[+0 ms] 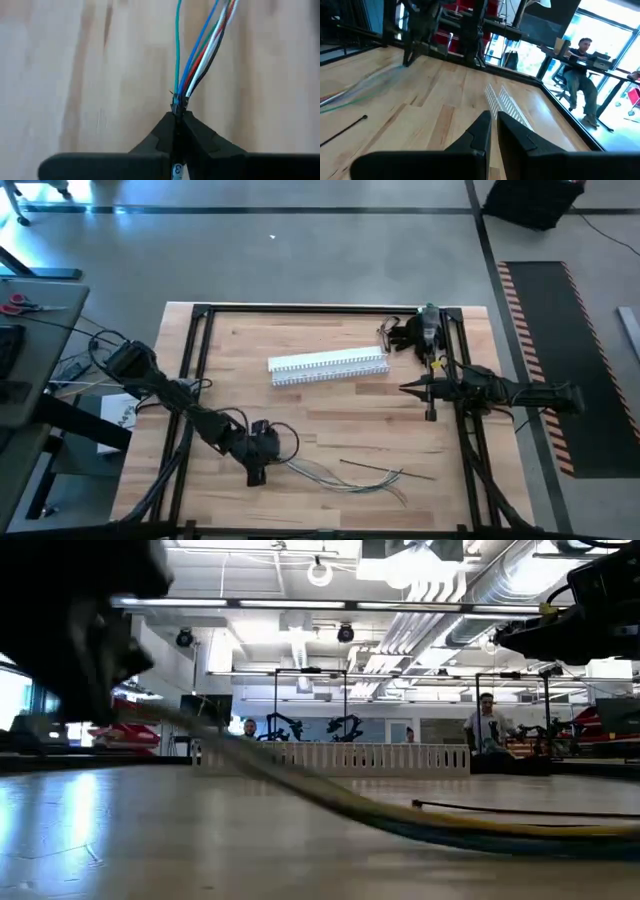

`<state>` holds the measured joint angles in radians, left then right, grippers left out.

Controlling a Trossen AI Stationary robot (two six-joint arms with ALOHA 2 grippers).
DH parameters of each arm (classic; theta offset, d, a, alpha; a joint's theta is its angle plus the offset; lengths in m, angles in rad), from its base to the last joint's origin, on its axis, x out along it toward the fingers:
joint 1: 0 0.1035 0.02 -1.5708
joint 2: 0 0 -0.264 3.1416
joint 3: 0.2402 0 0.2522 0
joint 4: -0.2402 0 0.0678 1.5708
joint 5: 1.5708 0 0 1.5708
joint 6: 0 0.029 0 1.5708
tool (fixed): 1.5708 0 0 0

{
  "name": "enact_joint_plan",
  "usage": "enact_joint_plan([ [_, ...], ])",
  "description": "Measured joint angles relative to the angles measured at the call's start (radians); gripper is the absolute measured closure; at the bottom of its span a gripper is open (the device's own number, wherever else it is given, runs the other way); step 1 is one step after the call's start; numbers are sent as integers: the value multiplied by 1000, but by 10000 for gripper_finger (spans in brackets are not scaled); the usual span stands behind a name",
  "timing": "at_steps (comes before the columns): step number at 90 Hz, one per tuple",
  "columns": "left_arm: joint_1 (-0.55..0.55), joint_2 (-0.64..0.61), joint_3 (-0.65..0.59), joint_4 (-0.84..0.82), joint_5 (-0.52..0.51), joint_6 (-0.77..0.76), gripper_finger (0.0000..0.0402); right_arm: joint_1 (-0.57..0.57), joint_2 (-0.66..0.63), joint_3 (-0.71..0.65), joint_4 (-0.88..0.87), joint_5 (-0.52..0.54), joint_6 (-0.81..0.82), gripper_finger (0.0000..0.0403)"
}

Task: Ziptie cables
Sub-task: Move the cable wires to the center of the table

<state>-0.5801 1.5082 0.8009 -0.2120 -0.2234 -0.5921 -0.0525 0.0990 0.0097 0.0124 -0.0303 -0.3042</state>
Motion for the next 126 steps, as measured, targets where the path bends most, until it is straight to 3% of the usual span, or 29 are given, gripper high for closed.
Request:
enact_joint_plan([
  [16,77,-62,120,105,-14,147,399,0,0,0,0,0,0,387],
  [37,248,-49,291,291,43,428,400,0,0,0,0,0,0,387],
  [56,423,18,448,475,166,610,401,0,0,0,0,0,0,387],
  [74,506,90,572,493,279,660,401,0,0,0,0,0,0,387],
  [89,503,89,544,442,301,660,401,0,0,0,0,0,0,387],
  [110,511,103,353,448,245,546,401,0,0,0,0,0,0,387],
  [126,529,103,257,358,242,490,401,0,0,0,0,0,0,387],
])
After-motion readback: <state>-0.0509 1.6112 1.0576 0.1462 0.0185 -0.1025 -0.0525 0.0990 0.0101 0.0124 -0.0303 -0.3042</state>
